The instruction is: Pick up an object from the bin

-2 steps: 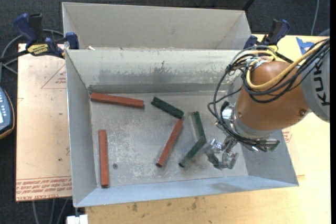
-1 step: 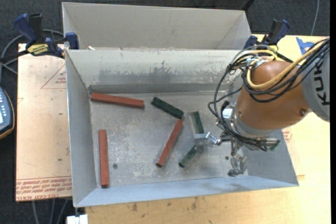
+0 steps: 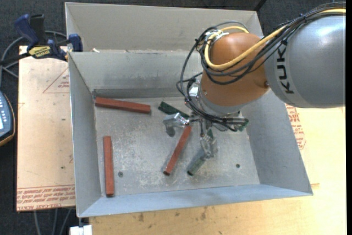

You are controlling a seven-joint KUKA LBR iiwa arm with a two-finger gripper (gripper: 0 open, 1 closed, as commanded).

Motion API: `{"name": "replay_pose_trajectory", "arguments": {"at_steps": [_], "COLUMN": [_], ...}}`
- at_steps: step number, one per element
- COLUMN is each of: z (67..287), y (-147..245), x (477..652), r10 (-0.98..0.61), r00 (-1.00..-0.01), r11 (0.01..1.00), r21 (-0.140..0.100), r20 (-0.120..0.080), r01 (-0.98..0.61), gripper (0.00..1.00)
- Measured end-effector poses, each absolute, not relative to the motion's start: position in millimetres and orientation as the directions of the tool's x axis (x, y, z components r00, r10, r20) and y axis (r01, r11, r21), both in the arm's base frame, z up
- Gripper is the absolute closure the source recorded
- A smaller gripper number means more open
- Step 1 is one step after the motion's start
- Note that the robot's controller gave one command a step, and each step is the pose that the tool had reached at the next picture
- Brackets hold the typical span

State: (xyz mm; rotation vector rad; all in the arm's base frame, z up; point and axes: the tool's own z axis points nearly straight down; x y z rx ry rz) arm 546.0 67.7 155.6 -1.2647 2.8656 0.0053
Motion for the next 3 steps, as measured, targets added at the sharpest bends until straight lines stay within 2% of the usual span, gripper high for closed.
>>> {"name": "replay_pose_trajectory", "arguments": {"at_steps": [1,2,3], "z": [66.7,74.2,207.5], "y": [28.0,29.7,31.9], "x": [545.4,548.5,569.2], "r10": [-0.774,-0.775,-0.867], "r00": [-0.633,-0.632,-0.498], "r11": [0.633,0.632,0.498], "r21": [0.002,-0.003,-0.009], "r20": [-0.003,-0.007,-0.008], "r01": [-0.774,-0.775,-0.867], "gripper": [0.00,1.00,1.00]}}
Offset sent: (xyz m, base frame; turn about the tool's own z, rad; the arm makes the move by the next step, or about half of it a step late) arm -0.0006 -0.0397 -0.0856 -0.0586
